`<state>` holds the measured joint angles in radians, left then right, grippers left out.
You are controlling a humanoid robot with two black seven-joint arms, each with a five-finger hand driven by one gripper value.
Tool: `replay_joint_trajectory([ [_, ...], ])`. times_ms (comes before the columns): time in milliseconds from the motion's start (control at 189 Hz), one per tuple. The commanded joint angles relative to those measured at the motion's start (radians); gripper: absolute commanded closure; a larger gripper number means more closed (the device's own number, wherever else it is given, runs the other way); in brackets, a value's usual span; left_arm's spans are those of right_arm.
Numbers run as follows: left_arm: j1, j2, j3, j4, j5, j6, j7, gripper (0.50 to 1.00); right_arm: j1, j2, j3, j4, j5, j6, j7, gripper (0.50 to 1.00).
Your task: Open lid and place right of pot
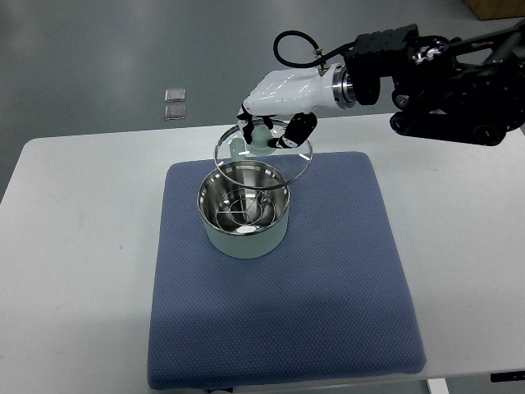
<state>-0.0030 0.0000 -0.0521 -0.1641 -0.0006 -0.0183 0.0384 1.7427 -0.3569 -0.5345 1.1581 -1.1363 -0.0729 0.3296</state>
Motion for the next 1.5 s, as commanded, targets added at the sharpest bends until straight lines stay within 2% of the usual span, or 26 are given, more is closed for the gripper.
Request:
replay_joint_trajectory([
  [0, 0.0, 0.0, 0.0, 0.0, 0.001, 0.0, 0.0, 0.5, -0.009, -0.059, 0.001, 0.015, -0.008, 0.002, 0.009, 1.0],
  [85, 0.0, 0.0, 0.0, 0.0, 0.001, 0.0, 0.0, 0.5, -0.035, -0.134, 0.002, 0.028, -0.045, 0.002, 0.014, 1.0],
  [132, 0.0, 0.0, 0.0, 0.0, 0.001, 0.0, 0.0, 0.5, -0.035, -0.134, 0.002, 0.028, -0.045, 0.002, 0.014, 1.0],
  [137, 0.0, 0.0, 0.0, 0.0, -0.001, 0.0, 0.0, 0.5, -0.069, -0.166, 0.007, 0.028, -0.068, 0.002, 0.014, 1.0],
  [180, 0.0, 0.0, 0.0, 0.0, 0.001, 0.0, 0.0, 0.5, -0.094, -0.194, 0.016, 0.028, -0.088, 0.002, 0.016, 1.0],
  [285, 0.0, 0.0, 0.0, 0.0, 0.001, 0.0, 0.0, 0.5, -0.126, -0.217, 0.03, 0.028, -0.106, 0.001, 0.016, 1.0],
  [291, 0.0, 0.0, 0.0, 0.0, 0.001, 0.0, 0.0, 0.5, -0.165, -0.226, 0.043, 0.028, -0.123, -0.002, 0.016, 1.0],
  [322, 0.0, 0.0, 0.0, 0.0, 0.001, 0.0, 0.0, 0.5, -0.187, -0.229, 0.051, 0.028, -0.134, -0.004, 0.016, 1.0],
  [687, 0.0, 0.0, 0.0, 0.0, 0.001, 0.0, 0.0, 0.5, -0.325, -0.218, 0.067, 0.006, -0.149, -0.033, 0.011, 1.0],
  [988, 0.0, 0.0, 0.0, 0.0, -0.001, 0.0, 0.0, 0.5, -0.446, -0.154, 0.128, -0.043, -0.165, -0.033, 0.008, 1.0],
  [1374, 0.0, 0.0, 0.0, 0.0, -0.001, 0.0, 0.0, 0.5, -0.471, -0.152, 0.146, -0.054, -0.161, -0.031, 0.011, 1.0],
  [1390, 0.0, 0.0, 0.0, 0.0, 0.001, 0.0, 0.0, 0.5, -0.471, -0.152, 0.146, -0.054, -0.161, -0.03, 0.011, 0.953],
  [1401, 0.0, 0.0, 0.0, 0.0, 0.001, 0.0, 0.0, 0.5, -0.471, -0.152, 0.146, -0.054, -0.161, -0.03, 0.011, 0.953],
  [1416, 0.0, 0.0, 0.0, 0.0, 0.001, -0.002, 0.0, 0.5, -0.471, -0.152, 0.146, -0.054, -0.161, -0.027, 0.013, 0.904],
  [1432, 0.0, 0.0, 0.0, 0.0, 0.001, 0.0, 0.0, 0.5, -0.471, -0.154, 0.146, -0.054, -0.161, -0.027, 0.014, 0.881],
  [1438, 0.0, 0.0, 0.0, 0.0, 0.001, 0.0, 0.0, 0.5, -0.471, -0.155, 0.146, -0.054, -0.161, -0.025, 0.014, 0.853],
  [1485, 0.0, 0.0, 0.0, 0.0, 0.001, 0.0, 0.0, 0.5, -0.471, -0.155, 0.146, -0.054, -0.161, -0.025, 0.014, 0.852],
  [1490, 0.0, 0.0, 0.0, 0.0, 0.001, 0.0, 0.0, 0.5, -0.471, -0.16, 0.146, -0.054, -0.16, -0.025, 0.016, 0.757],
  [1496, 0.0, 0.0, 0.0, 0.0, 0.001, 0.0, 0.0, 0.5, -0.471, -0.16, 0.146, -0.054, -0.16, -0.025, 0.016, 0.756],
])
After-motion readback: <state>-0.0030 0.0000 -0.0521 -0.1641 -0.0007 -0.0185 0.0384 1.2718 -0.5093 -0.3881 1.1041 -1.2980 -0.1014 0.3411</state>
